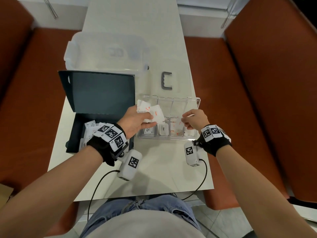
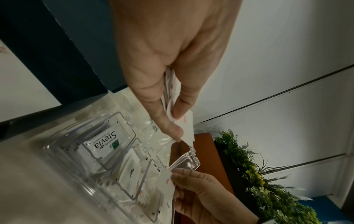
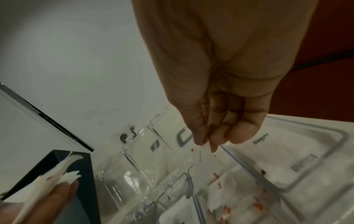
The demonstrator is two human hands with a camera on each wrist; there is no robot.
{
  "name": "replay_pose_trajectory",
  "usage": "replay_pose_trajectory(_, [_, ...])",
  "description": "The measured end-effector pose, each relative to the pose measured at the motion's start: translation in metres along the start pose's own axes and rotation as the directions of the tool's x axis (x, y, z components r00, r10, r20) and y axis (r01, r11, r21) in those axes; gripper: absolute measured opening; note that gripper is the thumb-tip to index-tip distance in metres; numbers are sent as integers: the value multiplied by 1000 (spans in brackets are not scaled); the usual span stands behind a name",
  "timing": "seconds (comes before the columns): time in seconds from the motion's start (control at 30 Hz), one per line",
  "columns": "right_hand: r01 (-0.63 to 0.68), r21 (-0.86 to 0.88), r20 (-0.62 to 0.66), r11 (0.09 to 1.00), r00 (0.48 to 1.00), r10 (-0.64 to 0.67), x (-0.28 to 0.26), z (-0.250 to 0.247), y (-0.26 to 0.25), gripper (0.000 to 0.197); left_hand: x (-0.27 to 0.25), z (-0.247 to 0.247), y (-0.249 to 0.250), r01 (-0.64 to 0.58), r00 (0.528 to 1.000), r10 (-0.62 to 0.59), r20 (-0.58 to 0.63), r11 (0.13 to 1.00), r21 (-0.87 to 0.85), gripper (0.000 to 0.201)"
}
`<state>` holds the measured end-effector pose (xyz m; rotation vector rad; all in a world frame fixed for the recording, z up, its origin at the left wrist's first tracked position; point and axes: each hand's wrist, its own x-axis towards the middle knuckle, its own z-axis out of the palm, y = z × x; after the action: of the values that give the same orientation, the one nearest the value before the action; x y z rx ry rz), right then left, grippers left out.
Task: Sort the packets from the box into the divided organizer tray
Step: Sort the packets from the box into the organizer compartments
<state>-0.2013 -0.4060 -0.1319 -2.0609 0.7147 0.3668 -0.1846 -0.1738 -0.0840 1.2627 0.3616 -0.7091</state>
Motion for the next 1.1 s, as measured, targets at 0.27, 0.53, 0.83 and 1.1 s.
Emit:
replay_pose_trajectory(0.27, [159,-334,-3,929,985,-170,-1,30,-5,11,-1,0,-5,23,1000,-23,-7,1000,16,44])
replay_pose_trajectory(0.53, [287,-628,62,724,945,-322,-2,31,-1,11,-1,-7,-9,35,999,-35,-11,999,-2,43])
replay_pose_trajectory(0.83, [374,-794,228,479,914,-335,-2,39,9,5,-1,-9,-9,42,999,-42,-2,999,-10,43])
replay_pose_trajectory(1.1, [379,-828,250,413,909,-333,-4,44,10,7,-1,-9,-6,37,999,-37,-4,999,-30,40])
